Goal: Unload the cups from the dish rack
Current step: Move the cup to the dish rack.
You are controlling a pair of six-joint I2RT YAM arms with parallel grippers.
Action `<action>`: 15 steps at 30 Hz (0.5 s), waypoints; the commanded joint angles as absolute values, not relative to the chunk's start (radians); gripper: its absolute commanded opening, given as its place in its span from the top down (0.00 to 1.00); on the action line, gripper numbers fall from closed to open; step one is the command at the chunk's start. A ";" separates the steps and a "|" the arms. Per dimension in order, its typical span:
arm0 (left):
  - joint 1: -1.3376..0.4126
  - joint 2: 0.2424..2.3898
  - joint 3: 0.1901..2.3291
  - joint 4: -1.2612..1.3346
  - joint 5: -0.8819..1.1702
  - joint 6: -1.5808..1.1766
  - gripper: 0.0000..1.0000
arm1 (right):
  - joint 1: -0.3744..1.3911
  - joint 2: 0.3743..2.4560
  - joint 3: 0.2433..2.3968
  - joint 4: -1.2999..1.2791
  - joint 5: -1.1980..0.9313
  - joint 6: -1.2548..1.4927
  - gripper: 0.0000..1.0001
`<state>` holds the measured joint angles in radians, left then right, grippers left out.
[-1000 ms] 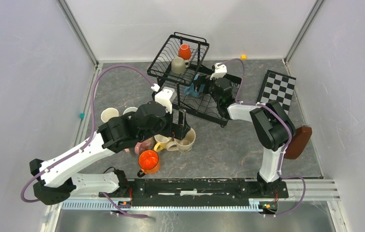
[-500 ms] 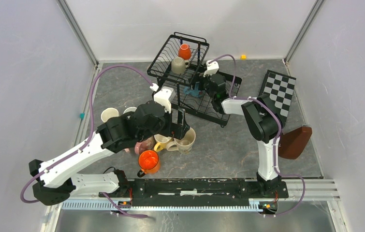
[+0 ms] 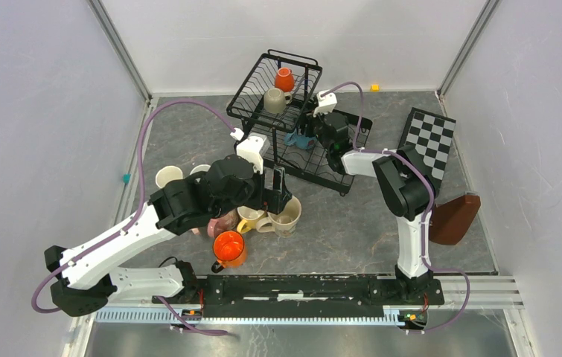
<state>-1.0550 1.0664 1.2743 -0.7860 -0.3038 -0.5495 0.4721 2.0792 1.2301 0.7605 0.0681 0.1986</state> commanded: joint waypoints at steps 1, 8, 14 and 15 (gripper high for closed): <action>-1.051 1.057 1.269 -0.754 -0.298 -0.555 0.00 | 0.452 2.032 1.235 0.729 0.076 0.150 0.53; -1.050 1.051 1.255 -0.743 -0.292 -0.559 0.00 | 0.410 1.999 1.241 0.671 0.019 0.124 0.55; -1.051 1.051 1.241 -0.726 -0.284 -0.559 0.00 | 0.387 1.964 1.238 0.620 -0.023 0.101 0.57; -1.051 1.051 1.235 -0.720 -0.283 -0.560 0.00 | 0.385 1.958 1.237 0.611 -0.029 0.097 0.57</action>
